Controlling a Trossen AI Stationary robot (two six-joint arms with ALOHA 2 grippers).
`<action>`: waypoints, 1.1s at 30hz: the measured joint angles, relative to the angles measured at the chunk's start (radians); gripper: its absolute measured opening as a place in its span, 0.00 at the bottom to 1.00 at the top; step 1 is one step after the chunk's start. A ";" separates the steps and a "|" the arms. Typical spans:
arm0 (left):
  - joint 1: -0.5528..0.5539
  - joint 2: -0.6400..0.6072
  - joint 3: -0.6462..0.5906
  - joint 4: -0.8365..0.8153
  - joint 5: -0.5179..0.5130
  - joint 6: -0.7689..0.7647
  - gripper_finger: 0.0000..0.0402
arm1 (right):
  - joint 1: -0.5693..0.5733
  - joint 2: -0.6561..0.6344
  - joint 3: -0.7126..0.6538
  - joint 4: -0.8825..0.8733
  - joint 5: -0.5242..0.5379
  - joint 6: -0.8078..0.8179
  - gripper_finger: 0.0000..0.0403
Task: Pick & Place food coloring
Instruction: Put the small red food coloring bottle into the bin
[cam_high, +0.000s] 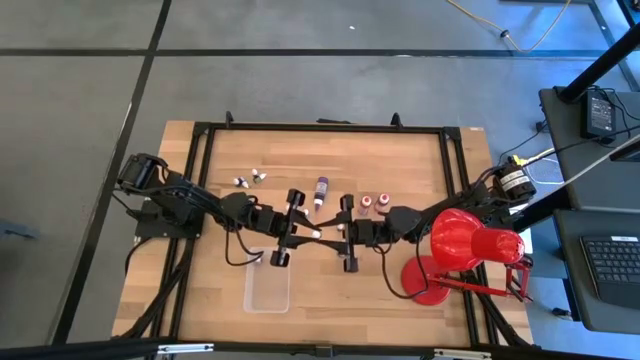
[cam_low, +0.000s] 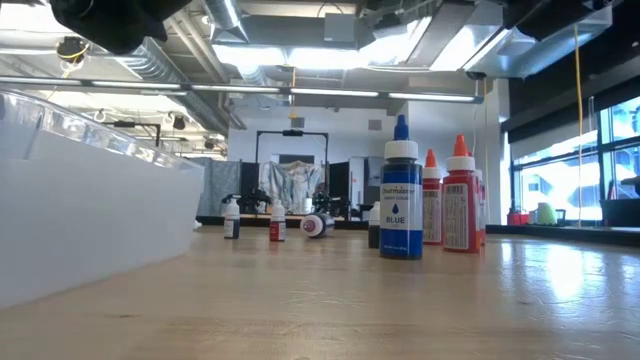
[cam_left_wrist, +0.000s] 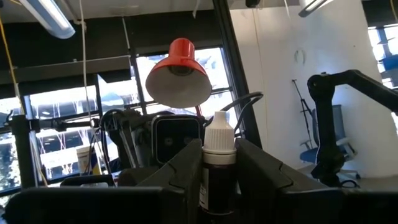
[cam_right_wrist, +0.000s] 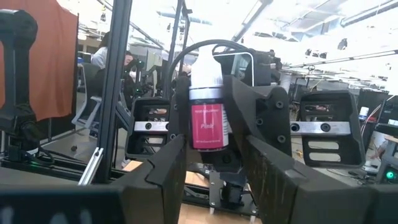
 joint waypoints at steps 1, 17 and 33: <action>0.000 0.000 0.000 -0.002 0.002 0.000 0.22 | 0.005 0.000 0.000 0.001 0.002 -0.004 0.39; 0.001 0.000 0.000 -0.005 -0.004 -0.001 0.22 | 0.047 0.000 0.000 0.030 0.088 -0.075 0.39; 0.000 -0.001 0.000 -0.012 0.001 -0.001 0.22 | 0.047 -0.002 0.000 0.031 0.097 -0.075 0.15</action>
